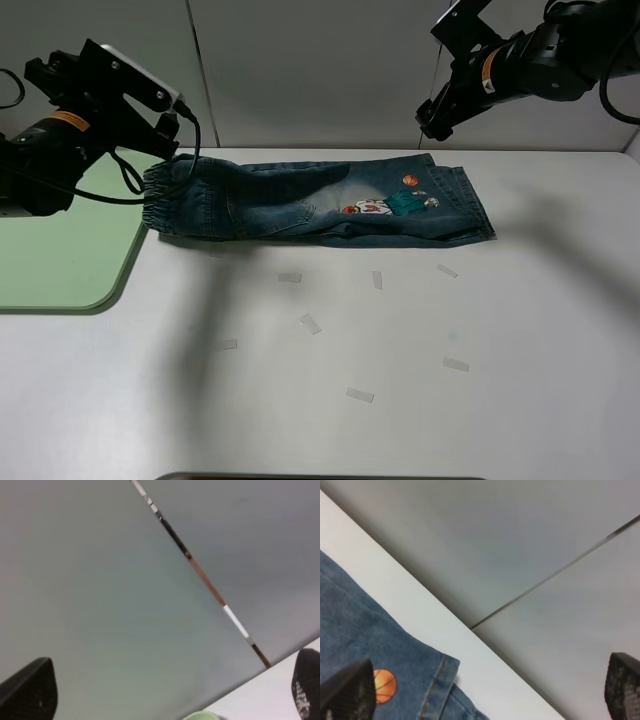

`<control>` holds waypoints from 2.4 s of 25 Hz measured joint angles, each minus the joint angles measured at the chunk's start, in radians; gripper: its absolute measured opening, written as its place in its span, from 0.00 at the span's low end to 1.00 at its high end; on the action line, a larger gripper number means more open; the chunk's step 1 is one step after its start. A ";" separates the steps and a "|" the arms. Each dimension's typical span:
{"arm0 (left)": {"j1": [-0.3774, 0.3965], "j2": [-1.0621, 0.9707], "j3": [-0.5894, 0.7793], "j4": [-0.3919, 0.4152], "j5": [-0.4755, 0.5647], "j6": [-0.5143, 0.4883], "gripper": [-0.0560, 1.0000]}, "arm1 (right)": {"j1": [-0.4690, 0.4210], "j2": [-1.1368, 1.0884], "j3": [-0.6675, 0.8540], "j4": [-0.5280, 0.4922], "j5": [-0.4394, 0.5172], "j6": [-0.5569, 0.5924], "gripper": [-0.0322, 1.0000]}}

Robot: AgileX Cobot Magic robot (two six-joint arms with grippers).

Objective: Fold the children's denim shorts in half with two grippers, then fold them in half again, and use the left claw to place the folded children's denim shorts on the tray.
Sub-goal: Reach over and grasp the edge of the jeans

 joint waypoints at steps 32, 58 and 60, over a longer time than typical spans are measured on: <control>0.000 -0.179 0.001 -0.004 0.938 -0.280 0.86 | 0.000 -0.033 -0.003 0.242 0.253 0.004 0.70; 0.000 0.090 -0.167 -0.004 0.659 -0.444 0.83 | 0.000 -0.033 -0.003 0.247 0.261 0.004 0.70; 0.000 0.106 -0.183 -0.004 0.622 -0.442 0.83 | 0.000 -0.033 -0.003 0.247 0.261 0.004 0.70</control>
